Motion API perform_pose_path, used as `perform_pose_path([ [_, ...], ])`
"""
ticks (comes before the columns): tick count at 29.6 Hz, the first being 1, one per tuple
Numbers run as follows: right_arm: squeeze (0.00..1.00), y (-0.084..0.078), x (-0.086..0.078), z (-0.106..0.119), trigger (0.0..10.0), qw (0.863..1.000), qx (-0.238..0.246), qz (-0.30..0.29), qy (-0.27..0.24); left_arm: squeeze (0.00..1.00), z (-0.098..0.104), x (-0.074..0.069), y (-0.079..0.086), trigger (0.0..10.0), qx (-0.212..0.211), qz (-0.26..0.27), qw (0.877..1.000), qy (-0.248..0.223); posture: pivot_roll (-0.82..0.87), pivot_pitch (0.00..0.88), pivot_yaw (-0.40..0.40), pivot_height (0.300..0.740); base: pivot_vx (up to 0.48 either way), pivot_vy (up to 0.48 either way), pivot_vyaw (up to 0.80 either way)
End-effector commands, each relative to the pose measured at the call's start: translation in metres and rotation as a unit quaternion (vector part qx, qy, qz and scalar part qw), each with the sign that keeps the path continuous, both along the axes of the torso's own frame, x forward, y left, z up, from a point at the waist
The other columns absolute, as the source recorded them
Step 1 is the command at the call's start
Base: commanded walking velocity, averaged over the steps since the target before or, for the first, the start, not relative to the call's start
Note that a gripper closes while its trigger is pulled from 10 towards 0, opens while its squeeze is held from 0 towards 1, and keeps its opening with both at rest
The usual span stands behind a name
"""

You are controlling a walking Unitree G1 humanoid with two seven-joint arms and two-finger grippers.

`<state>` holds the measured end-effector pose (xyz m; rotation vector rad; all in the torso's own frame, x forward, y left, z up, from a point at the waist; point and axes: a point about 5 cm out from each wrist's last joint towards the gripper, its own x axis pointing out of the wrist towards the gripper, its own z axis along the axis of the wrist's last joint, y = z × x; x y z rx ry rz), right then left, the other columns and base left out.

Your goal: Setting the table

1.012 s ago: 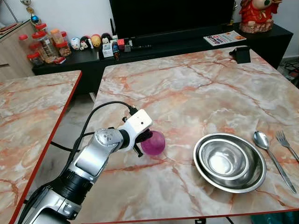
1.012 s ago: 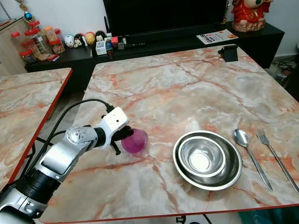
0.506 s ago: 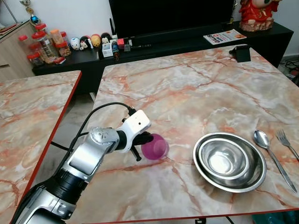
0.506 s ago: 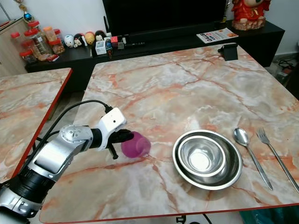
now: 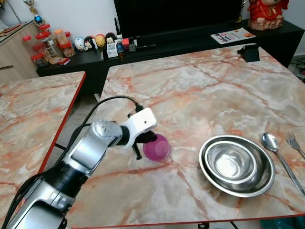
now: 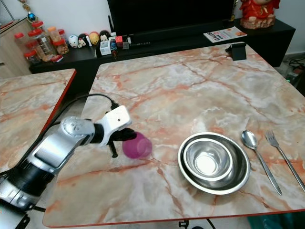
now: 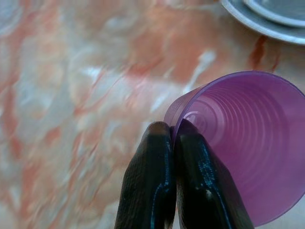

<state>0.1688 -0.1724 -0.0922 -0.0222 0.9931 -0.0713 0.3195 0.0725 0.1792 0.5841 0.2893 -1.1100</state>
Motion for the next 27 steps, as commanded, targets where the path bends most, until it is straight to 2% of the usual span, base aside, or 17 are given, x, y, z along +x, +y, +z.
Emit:
perform_pose_path([
  [1,0.00,0.005,-0.001,-0.001,10.0,1.000,0.007,-0.009,0.003,0.00,0.001,0.003,-0.001,10.0,0.007,-0.007,1.000,0.004,0.00,0.000,0.171,0.740,0.000,0.000,0.00],
  [6,0.00,0.004,-0.003,-0.002,10.0,1.000,0.009,-0.020,0.003,0.00,-0.004,0.005,-0.007,10.0,0.034,-0.031,0.999,0.005,-0.01,0.000,0.178,0.740,0.000,0.000,0.00],
  [13,0.00,0.003,-0.005,-0.002,10.0,1.000,0.008,-0.021,0.006,0.00,-0.004,0.011,0.003,10.0,0.079,-0.026,0.996,-0.006,0.00,0.000,0.178,0.740,0.000,0.000,0.00],
  [21,0.00,0.004,-0.005,-0.002,10.0,1.000,0.009,-0.021,0.006,0.00,0.001,0.013,0.005,10.0,0.094,-0.038,0.995,-0.014,0.00,0.000,0.185,0.740,0.000,0.000,0.00],
  [22,0.00,0.004,-0.005,-0.002,10.0,1.000,0.009,-0.021,0.006,0.00,0.001,0.013,0.005,8.0,0.096,-0.044,0.994,-0.013,0.00,0.000,0.186,0.740,0.000,0.000,0.00],
  [23,0.00,0.004,-0.005,-0.002,10.0,1.000,0.009,-0.021,0.006,0.00,0.001,0.013,0.005,8.0,0.096,-0.044,0.994,-0.013,0.00,0.000,0.186,0.740,0.000,0.000,0.00],
  [24,0.00,0.004,-0.005,-0.002,10.0,1.000,0.009,-0.022,0.006,0.00,0.001,0.013,0.004,6.9,0.096,-0.045,0.994,-0.013,0.00,0.000,0.186,0.740,0.000,0.000,0.00],
  [25,0.00,0.004,-0.005,-0.002,10.0,1.000,0.009,-0.022,0.006,0.00,0.001,0.013,0.004,3.0,0.095,-0.047,0.994,-0.012,0.00,0.000,0.187,0.740,0.000,0.000,0.00],
  [26,0.00,0.004,-0.005,-0.002,10.0,1.000,0.009,-0.022,0.006,0.00,0.001,0.012,0.004,3.0,0.094,-0.048,0.994,-0.012,0.00,0.000,0.187,0.740,0.000,0.000,0.00],
  [27,0.00,0.005,-0.005,-0.003,10.0,1.000,0.009,-0.022,0.006,0.00,0.000,0.012,0.003,3.8,0.093,-0.049,0.994,-0.012,0.00,0.000,0.188,0.740,0.000,0.000,0.00],
])
